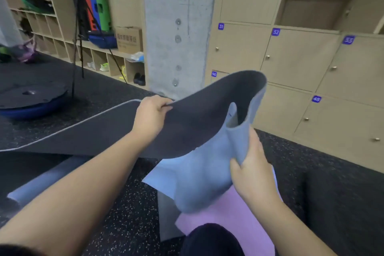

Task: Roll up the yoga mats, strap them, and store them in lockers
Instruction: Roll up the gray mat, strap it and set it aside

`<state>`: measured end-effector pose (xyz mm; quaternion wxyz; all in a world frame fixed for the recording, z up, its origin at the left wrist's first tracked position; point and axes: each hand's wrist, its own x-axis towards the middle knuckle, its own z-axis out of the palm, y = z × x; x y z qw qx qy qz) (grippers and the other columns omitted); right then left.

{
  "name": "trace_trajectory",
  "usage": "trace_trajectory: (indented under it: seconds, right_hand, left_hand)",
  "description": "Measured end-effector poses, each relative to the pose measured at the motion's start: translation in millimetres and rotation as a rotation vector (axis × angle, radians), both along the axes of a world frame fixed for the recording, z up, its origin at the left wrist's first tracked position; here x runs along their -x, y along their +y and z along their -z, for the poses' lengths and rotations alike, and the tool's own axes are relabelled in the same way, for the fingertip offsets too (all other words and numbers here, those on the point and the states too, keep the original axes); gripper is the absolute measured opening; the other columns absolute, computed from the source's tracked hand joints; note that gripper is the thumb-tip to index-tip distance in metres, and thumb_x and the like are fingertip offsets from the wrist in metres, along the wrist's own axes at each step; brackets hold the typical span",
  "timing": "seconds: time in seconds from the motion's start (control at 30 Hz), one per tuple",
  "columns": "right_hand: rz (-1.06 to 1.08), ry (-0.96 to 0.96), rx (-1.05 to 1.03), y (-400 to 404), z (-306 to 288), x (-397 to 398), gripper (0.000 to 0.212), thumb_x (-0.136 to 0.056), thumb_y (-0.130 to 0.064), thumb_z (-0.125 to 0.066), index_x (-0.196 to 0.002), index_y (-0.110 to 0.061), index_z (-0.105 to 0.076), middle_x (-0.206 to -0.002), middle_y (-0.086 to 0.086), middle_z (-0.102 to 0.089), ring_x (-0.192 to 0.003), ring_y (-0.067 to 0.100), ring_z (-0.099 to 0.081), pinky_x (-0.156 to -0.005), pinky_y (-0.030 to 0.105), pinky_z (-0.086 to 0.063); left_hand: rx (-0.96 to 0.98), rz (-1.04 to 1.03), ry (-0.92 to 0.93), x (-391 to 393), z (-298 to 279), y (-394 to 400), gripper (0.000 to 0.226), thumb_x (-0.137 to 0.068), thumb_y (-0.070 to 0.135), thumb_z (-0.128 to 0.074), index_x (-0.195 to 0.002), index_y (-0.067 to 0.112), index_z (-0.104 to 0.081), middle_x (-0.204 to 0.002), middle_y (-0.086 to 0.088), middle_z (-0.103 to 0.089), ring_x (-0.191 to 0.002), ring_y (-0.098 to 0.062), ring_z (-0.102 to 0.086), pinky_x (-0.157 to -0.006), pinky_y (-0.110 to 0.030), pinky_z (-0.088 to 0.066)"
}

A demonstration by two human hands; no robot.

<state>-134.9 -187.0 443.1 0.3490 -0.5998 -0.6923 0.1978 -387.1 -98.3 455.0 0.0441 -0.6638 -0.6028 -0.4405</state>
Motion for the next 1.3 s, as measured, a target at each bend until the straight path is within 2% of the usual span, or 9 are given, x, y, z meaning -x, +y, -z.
trace_trajectory:
  seconds: [0.17,0.33,0.43,0.57,0.7,0.83,0.97,1.13,1.3]
  right_hand:
    - [0.129,-0.408,0.131,-3.5,18.1,2.2,0.088,-0.092,-0.018,-0.051,-0.15,-0.018,0.015,-0.154,0.012,0.001,-0.083,0.029,-0.062,-0.062,0.03,-0.037]
    - [0.202,-0.328,0.172,-13.1,34.6,-15.6,0.102,-0.085,-0.052,-0.062,-0.149,-0.005,0.002,-0.149,0.015,-0.003,-0.098,0.027,-0.061,-0.069,0.027,-0.038]
    - [0.247,-0.321,0.156,-20.9,41.0,-25.9,0.102,-0.08,-0.061,-0.062,-0.143,0.0,-0.011,-0.147,0.015,-0.007,-0.104,0.025,-0.06,-0.077,0.026,-0.042]
    - [0.303,-0.288,0.037,-29.1,44.2,-45.5,0.099,-0.069,-0.062,-0.072,-0.133,-0.003,-0.026,-0.143,0.008,-0.009,-0.103,0.027,-0.06,-0.074,0.028,-0.046]
    - [0.233,-0.32,-0.295,-28.5,35.0,-58.7,0.109,-0.046,-0.051,-0.09,-0.131,-0.011,-0.033,-0.146,0.007,-0.022,-0.075,0.024,-0.067,-0.048,0.027,-0.049]
    - [-0.001,-0.545,-0.061,-16.7,13.7,-61.4,0.099,-0.08,-0.048,-0.07,-0.149,-0.034,-0.002,-0.159,-0.012,-0.001,-0.107,0.021,-0.059,-0.074,0.03,-0.047]
    - [-0.045,-0.498,0.025,2.8,1.5,-52.4,0.062,-0.076,-0.05,-0.072,-0.126,-0.025,-0.045,-0.125,-0.002,-0.045,-0.105,0.027,-0.056,-0.082,0.036,-0.048]
    - [-0.031,-0.464,0.057,21.4,2.4,-47.4,0.045,-0.076,-0.046,-0.075,-0.094,-0.016,-0.046,-0.099,0.0,-0.04,-0.094,0.031,-0.055,-0.07,0.036,-0.041]
    - [-0.028,-0.399,-0.008,23.1,12.3,-43.3,0.043,-0.079,-0.043,-0.074,-0.09,-0.014,-0.044,-0.094,-0.002,-0.036,-0.083,0.032,-0.053,-0.068,0.038,-0.043]
  left_hand:
    - [-0.086,0.37,0.422,-64.0,-16.0,-5.8,0.018,-0.081,0.004,-0.055,-0.065,0.006,-0.063,-0.056,-0.01,-0.05,-0.058,-0.031,-0.047,-0.062,-0.04,-0.04]
    - [-0.04,0.551,0.433,-112.7,18.0,-12.0,0.022,-0.081,0.002,-0.054,-0.079,0.011,-0.073,-0.07,-0.005,-0.063,-0.084,-0.033,-0.061,-0.088,-0.045,-0.048]
    - [-0.012,0.601,0.405,-138.4,29.9,-21.0,0.029,-0.078,-0.003,-0.048,-0.082,0.008,-0.075,-0.074,-0.007,-0.066,-0.103,-0.038,-0.061,-0.101,-0.027,-0.035]
    - [0.068,0.619,0.376,-152.9,38.6,-27.6,0.028,-0.08,-0.008,-0.051,-0.087,0.005,-0.075,-0.08,-0.008,-0.067,-0.117,-0.037,-0.054,-0.102,-0.027,-0.034]
    - [0.079,0.649,0.369,-160.0,36.3,-29.4,0.03,-0.08,-0.002,-0.047,-0.089,0.006,-0.075,-0.082,-0.008,-0.067,-0.117,-0.034,-0.054,-0.098,-0.043,-0.045]
    - [0.079,0.674,0.367,-163.9,31.2,-37.1,0.041,-0.081,0.009,-0.033,-0.091,0.005,-0.073,-0.092,-0.009,-0.07,-0.109,-0.031,-0.056,-0.093,-0.035,-0.044]
    - [0.117,0.593,0.263,-158.0,37.3,-39.1,0.031,-0.083,0.007,-0.041,-0.083,0.003,-0.071,-0.084,-0.01,-0.069,-0.108,-0.033,-0.058,-0.093,-0.025,-0.035]
    - [0.09,0.414,0.037,-138.3,35.7,-49.2,0.017,-0.084,-0.004,-0.06,-0.093,0.01,-0.064,-0.099,-0.003,-0.061,-0.101,-0.02,-0.056,-0.085,-0.032,-0.044]
    - [0.189,0.126,0.286,-87.4,32.0,-68.2,0.038,-0.087,0.026,-0.068,-0.122,0.021,-0.057,-0.121,0.003,-0.051,-0.111,-0.017,-0.044,-0.088,-0.037,-0.046]
